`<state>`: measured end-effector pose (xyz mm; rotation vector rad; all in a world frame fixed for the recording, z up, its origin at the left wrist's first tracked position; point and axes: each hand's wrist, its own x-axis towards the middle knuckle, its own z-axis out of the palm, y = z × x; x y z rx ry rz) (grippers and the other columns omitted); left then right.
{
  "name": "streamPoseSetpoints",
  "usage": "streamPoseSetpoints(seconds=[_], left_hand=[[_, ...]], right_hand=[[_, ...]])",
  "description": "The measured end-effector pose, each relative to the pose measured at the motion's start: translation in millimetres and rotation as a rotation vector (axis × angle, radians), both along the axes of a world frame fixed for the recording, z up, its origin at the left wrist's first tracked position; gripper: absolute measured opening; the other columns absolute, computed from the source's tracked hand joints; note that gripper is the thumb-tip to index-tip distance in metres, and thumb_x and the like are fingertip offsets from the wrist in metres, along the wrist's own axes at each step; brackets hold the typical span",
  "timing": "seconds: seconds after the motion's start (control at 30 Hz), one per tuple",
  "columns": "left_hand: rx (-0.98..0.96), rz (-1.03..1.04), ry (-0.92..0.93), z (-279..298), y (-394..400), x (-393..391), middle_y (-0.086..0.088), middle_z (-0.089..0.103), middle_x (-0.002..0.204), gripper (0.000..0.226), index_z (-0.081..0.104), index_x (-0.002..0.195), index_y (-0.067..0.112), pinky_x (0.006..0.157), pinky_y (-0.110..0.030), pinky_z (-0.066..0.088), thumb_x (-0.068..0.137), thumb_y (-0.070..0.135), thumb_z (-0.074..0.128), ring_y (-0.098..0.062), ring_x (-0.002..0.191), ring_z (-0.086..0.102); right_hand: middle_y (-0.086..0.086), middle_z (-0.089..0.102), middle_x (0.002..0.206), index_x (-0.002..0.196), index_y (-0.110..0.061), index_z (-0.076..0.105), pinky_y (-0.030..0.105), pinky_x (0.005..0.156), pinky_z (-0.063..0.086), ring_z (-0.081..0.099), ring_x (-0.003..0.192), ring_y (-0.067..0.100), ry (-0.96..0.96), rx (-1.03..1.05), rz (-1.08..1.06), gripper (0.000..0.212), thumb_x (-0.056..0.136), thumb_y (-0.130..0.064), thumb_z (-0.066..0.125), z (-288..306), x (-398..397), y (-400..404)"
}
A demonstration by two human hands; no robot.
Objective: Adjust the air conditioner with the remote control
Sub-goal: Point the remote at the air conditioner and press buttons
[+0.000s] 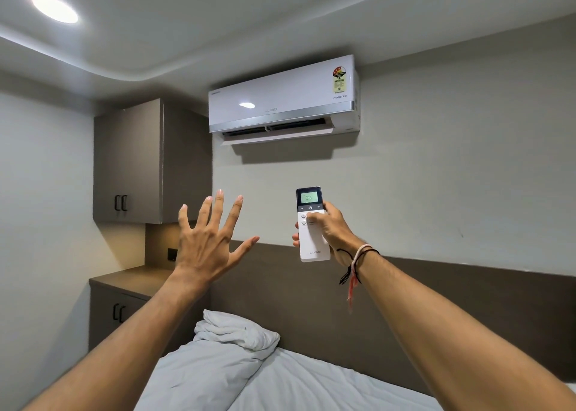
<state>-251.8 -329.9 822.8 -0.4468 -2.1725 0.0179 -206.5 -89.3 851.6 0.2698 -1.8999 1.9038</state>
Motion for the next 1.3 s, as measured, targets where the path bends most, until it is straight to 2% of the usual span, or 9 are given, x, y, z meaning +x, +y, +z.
streamPoseSetpoints(seconds=[0.17, 0.27, 0.37, 0.53, 0.7, 0.9, 1.13, 1.3], left_hand=[[-0.004, 0.004, -0.004, -0.8, 0.2, 1.7, -0.024, 0.038, 0.163, 0.102, 0.032, 0.161, 0.023, 0.109, -0.075, 0.035, 0.087, 0.083, -0.004, -0.043, 0.143, 0.048], [-0.011, 0.008, -0.009, -3.7, 0.2, 2.8, -0.023, 0.037, 0.163, 0.098, 0.031, 0.161, 0.024, 0.11, -0.075, 0.035, 0.087, 0.083, 0.004, -0.043, 0.144, 0.047], [-0.018, 0.017, -0.007, -6.8, 0.0, 3.1, -0.022, 0.036, 0.164, 0.096, 0.028, 0.162, 0.025, 0.111, -0.074, 0.034, 0.087, 0.081, 0.011, -0.042, 0.145, 0.046], [-0.015, 0.014, -0.01, -9.0, 0.4, 5.0, -0.022, 0.038, 0.163, 0.093, 0.03, 0.162, 0.025, 0.11, -0.075, 0.035, 0.088, 0.08, 0.015, -0.041, 0.144, 0.047], [-0.019, 0.002, -0.008, -10.0, 2.3, 6.6, -0.022, 0.04, 0.162, 0.094, 0.032, 0.161, 0.025, 0.109, -0.074, 0.037, 0.088, 0.081, 0.015, -0.041, 0.143, 0.048], [-0.013, -0.014, 0.009, -10.5, 1.7, 6.4, -0.022, 0.04, 0.162, 0.094, 0.032, 0.161, 0.024, 0.109, -0.075, 0.037, 0.087, 0.081, 0.016, -0.042, 0.143, 0.049], [-0.004, -0.016, 0.018, -9.6, 1.7, 8.5, -0.022, 0.038, 0.163, 0.095, 0.03, 0.162, 0.025, 0.11, -0.074, 0.036, 0.087, 0.081, 0.013, -0.042, 0.144, 0.047], [-0.007, -0.012, 0.022, -12.9, 1.3, 8.8, -0.022, 0.038, 0.164, 0.095, 0.03, 0.162, 0.025, 0.11, -0.073, 0.035, 0.087, 0.081, 0.014, -0.041, 0.145, 0.047]], right_hand=[[0.027, 0.063, 0.096, 0.13, -0.002, 0.042, 0.043, 0.056, 0.063, 0.07, 0.064, 0.038, -0.014, -0.035, -0.005, 0.036, 0.095, 0.0, 0.045, -1.7, 1.3, -1.5], [0.027, 0.063, 0.096, 0.13, -0.003, 0.042, 0.039, 0.05, 0.061, 0.071, 0.06, 0.034, -0.021, -0.037, -0.02, 0.036, 0.094, 0.001, 0.045, -6.0, 2.0, -0.3], [0.028, 0.063, 0.097, 0.128, -0.005, 0.042, 0.042, 0.052, 0.062, 0.07, 0.06, 0.036, -0.033, -0.034, -0.036, 0.035, 0.094, -0.001, 0.046, -11.2, 1.6, 1.9], [0.022, 0.067, 0.084, 0.117, -0.008, 0.045, 0.041, 0.055, 0.06, 0.066, 0.054, 0.034, -0.049, -0.03, -0.141, 0.034, 0.092, -0.021, 0.065, -18.7, -1.2, 1.5], [0.024, 0.069, 0.083, 0.108, -0.012, 0.048, 0.039, 0.057, 0.056, 0.067, 0.057, 0.036, -0.062, -0.058, -0.224, 0.03, 0.087, -0.021, 0.068, -24.4, -3.2, -2.6], [0.024, 0.071, 0.08, 0.112, -0.008, 0.052, 0.032, 0.048, 0.055, 0.067, 0.05, 0.033, -0.061, -0.054, -0.283, 0.034, 0.084, -0.019, 0.067, -28.4, -0.8, -7.1], [0.026, 0.071, 0.087, 0.117, -0.007, 0.051, 0.041, 0.06, 0.059, 0.069, 0.057, 0.037, -0.05, -0.09, -0.276, 0.039, 0.085, -0.021, 0.069, -24.2, 1.6, -8.6], [0.027, 0.072, 0.09, 0.118, -0.008, 0.051, 0.038, 0.059, 0.057, 0.068, 0.056, 0.036, -0.066, -0.092, -0.287, 0.039, 0.085, -0.02, 0.067, -23.6, 5.0, -8.7]])
